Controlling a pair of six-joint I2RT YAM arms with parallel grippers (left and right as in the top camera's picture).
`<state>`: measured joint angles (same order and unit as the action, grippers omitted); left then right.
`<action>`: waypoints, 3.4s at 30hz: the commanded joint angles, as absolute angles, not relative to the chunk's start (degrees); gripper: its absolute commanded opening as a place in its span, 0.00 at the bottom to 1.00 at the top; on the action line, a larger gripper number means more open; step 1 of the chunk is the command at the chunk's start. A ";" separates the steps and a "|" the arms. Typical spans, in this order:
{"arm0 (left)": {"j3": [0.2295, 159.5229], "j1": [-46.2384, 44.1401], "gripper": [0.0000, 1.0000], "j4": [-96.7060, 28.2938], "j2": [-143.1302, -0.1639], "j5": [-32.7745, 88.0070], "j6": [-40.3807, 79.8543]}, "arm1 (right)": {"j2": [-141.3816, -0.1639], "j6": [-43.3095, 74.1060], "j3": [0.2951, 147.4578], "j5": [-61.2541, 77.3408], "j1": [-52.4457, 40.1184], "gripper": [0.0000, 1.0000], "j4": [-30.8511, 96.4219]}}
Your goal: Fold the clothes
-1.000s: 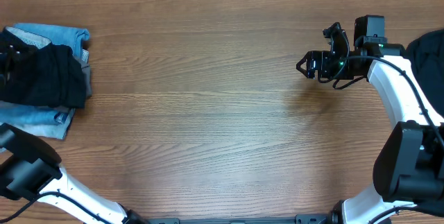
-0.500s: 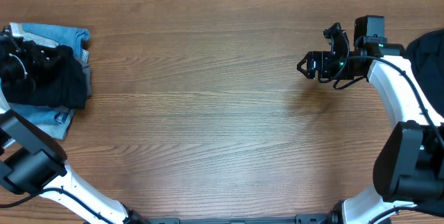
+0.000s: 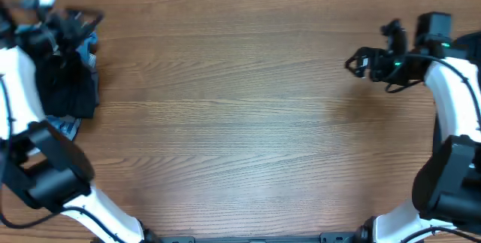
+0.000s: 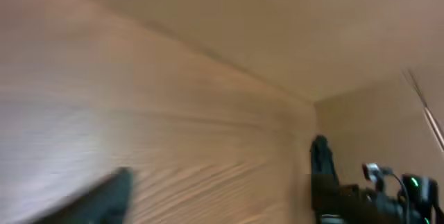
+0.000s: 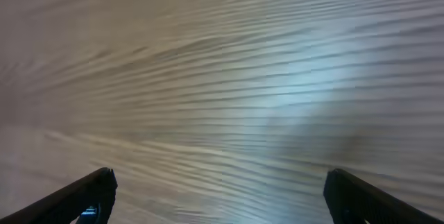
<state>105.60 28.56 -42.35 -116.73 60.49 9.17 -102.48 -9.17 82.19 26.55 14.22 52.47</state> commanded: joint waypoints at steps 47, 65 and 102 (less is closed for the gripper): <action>107.74 1.48 1.00 -33.15 -111.26 23.38 24.45 | -62.76 -9.19 83.64 25.08 -1.48 1.00 52.84; 107.74 1.48 1.00 -33.17 -111.26 23.38 24.45 | -21.80 -9.23 57.14 25.52 -6.81 1.00 49.82; 107.74 1.48 1.00 -34.52 -111.26 23.33 24.45 | -0.16 -12.43 0.45 8.38 -6.74 1.00 0.80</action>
<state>107.50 1.58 -34.22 -111.39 23.73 24.08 -0.73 -12.27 1.04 9.56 -6.48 -0.93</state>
